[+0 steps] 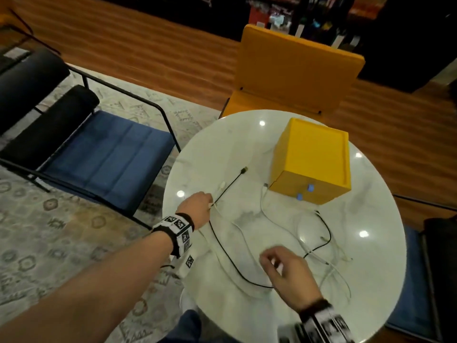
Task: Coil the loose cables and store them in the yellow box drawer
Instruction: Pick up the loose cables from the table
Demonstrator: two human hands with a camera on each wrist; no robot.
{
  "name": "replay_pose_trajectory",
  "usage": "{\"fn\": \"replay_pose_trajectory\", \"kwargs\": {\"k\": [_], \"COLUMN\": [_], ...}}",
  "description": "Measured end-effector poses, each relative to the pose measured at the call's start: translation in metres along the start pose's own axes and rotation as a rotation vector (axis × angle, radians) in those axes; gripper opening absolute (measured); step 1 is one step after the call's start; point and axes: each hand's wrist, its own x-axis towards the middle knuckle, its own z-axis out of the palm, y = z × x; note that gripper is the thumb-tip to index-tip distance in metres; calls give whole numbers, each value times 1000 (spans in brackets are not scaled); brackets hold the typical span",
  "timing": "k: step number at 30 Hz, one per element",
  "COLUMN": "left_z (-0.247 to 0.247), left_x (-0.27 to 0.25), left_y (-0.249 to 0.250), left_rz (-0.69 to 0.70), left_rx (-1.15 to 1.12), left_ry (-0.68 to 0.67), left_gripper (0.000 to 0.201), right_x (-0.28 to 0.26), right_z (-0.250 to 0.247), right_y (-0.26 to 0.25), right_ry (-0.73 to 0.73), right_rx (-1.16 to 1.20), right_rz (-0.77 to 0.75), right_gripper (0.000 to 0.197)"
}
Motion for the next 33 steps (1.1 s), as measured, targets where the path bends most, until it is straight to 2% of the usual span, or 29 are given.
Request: {"fn": "replay_pose_trajectory", "kwargs": {"k": [2, 3, 5, 7, 11, 13, 16, 18, 19, 21, 23, 24, 25, 27, 30, 33], "left_z": [-2, -5, -9, -10, -9, -7, -6, -6, -7, -12, -22, -28, -32, -37, -34, -26], "left_x": [-10, -15, -23, -30, -37, -39, -45, -46, -47, -49, -51, -52, -53, -53, -49, -49], "left_y": [-10, -15, -23, -29, -41, -45, -51, -58, -60, -60, -51, -44, -37, -22, -2, 13], "left_rz": [-10, -12, -6, 24, 75, 68, -2, -53, -90, -210, -356, -381, -370, -276, -118, -118], "left_rx": [-62, -87, -120, -135, -130, -126, -174, -285, -358, -579, -967, -1153, -1293, -1390, -1319, -1271], "left_ry": [-12, -15, -1, 5, -7, -17, -80, -109, -96, -25, 6, -5, -28, -102, -177, -104], "left_gripper": [42, 43, 41, 36, 35, 38, 42, 40, 37, 33, 30, 27, 22, 22, 35, 41], "right_x": [57, 88, 138, 176, 210, 210, 210, 207, 203, 185, 159, 146, 134, 118, 107, 105], "right_z": [8, 16, 34, 56, 97, 109, 111, 102, 95, 77, 60, 55, 52, 53, 61, 57], "right_y": [-35, -50, -75, -91, -108, -107, -103, -98, -93, -85, -81, -82, -85, -91, -100, -100], "right_ry": [31, 41, 16, -73, -257, -302, -276, -221, -174, -59, -7, -1, 8, 48, 102, 79], "right_rx": [0, -14, -39, -107, -231, -276, -237, -119, -15, 205, 309, 341, 369, 412, 450, 459], "right_rz": [-75, -59, 39, 114, 300, 340, 359, 344, 322, 268, 190, 152, 117, 70, 31, 41], "right_gripper": [5, 9, 21, 32, 48, 37, 27, 20, 22, 24, 19, 17, 17, 18, 23, 26]}}
